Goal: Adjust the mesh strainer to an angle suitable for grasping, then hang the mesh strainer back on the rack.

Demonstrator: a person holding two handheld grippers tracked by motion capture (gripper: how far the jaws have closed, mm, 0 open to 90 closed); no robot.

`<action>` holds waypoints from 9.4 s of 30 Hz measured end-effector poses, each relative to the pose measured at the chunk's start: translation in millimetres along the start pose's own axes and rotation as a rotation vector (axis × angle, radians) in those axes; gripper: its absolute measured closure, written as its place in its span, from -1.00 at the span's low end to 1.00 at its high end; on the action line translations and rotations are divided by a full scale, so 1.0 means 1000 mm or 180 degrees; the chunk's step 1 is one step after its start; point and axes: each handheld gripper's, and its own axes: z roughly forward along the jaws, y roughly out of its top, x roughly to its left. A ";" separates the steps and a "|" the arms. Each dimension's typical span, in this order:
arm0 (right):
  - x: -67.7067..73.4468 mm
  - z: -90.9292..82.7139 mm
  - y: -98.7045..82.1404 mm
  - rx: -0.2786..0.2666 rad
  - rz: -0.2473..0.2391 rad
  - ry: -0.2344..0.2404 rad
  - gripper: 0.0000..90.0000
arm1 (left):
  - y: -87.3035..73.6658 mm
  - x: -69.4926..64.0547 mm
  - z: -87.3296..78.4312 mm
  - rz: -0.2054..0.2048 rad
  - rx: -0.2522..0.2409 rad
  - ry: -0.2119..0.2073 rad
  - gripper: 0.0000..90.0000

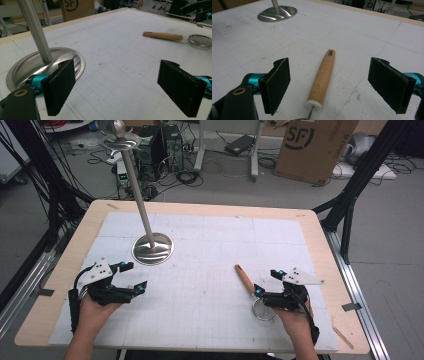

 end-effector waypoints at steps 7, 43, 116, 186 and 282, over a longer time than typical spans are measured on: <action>0.001 0.000 -0.001 0.0034 -0.0017 0.0006 -0.62 | -0.001 -0.002 0.004 0.0015 0.0054 -0.0022 -0.66; 0.009 0.019 0.004 0.0411 -0.0163 -0.0021 -0.55 | -0.002 -0.002 0.005 0.0025 0.0066 -0.0051 -0.65; 0.027 0.055 0.014 0.1748 -0.0599 0.0473 0.41 | -0.003 -0.002 0.007 0.0017 0.0109 -0.0072 -0.65; 0.033 0.047 0.053 0.1449 -0.0832 0.0707 0.53 | -0.004 -0.002 0.008 0.0013 0.0130 -0.0082 -0.65; 0.052 0.091 0.253 -0.0107 -0.0832 0.1232 0.52 | 0.000 -0.004 0.009 0.0014 -0.0042 -0.0201 -0.65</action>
